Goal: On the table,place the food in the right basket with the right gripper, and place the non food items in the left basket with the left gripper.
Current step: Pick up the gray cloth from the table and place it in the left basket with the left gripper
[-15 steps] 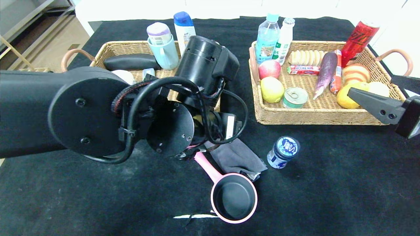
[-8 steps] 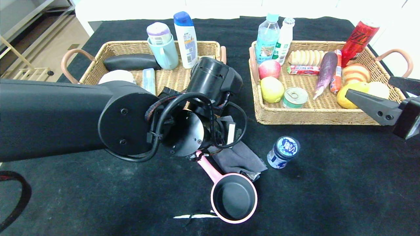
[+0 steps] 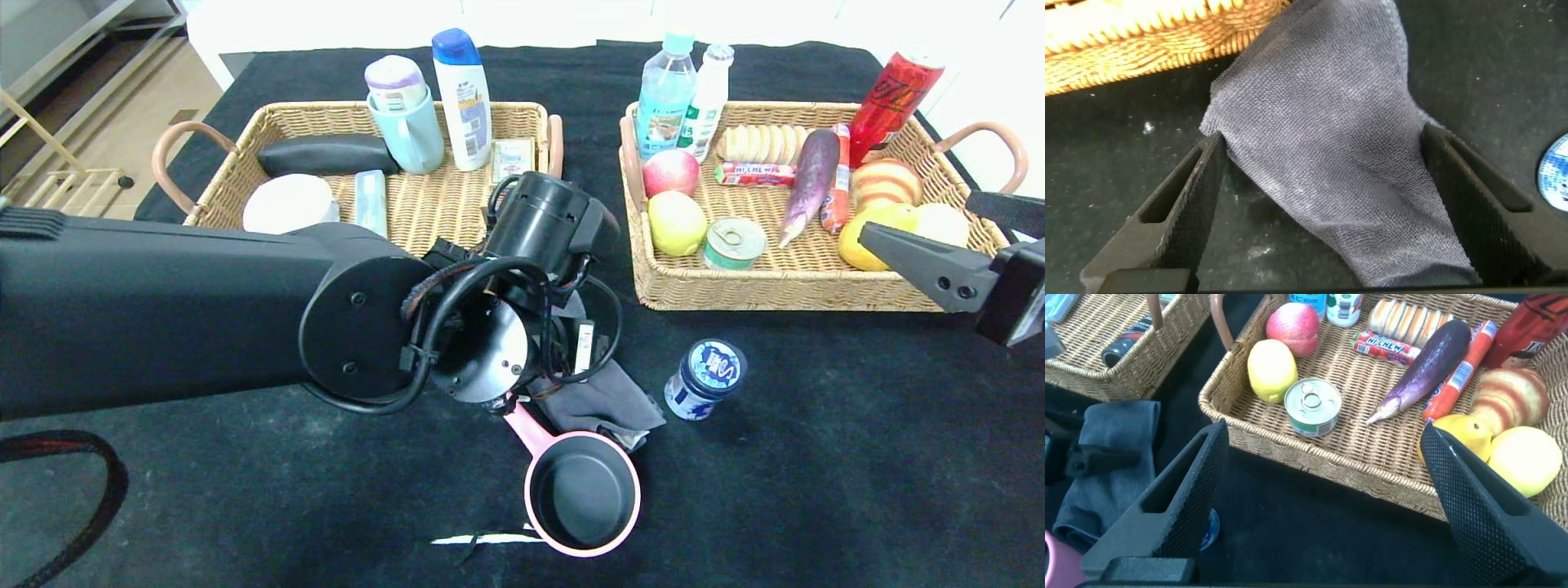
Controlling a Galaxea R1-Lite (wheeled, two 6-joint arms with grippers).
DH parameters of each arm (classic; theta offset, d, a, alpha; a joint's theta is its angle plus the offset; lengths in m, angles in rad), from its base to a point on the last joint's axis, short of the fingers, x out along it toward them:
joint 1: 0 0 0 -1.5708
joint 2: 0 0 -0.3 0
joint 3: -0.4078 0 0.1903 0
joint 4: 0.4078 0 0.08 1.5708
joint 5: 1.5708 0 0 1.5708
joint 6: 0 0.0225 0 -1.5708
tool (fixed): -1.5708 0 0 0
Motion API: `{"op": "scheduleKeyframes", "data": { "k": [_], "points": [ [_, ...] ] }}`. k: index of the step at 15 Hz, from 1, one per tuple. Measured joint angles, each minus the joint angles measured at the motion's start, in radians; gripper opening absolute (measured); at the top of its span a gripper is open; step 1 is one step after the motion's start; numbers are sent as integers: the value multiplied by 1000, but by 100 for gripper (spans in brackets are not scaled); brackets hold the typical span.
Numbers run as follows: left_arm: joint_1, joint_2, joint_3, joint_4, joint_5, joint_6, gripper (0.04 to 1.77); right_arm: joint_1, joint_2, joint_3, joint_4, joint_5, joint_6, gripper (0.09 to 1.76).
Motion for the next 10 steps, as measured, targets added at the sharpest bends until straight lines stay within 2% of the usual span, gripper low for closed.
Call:
{"op": "scheduleKeyframes", "data": {
  "k": [7, 8, 10],
  "points": [
    [-3, 26, -6, -1, 3, -2, 172, 0, 1, 0, 0, -2, -1, 171],
    [-6, 26, -5, -1, 4, -2, 163, 0, 1, 0, 0, -2, -1, 171],
    [-10, 27, 0, 0, 3, -2, 129, 0, 2, 0, 0, -2, -1, 171]
  ]
}}
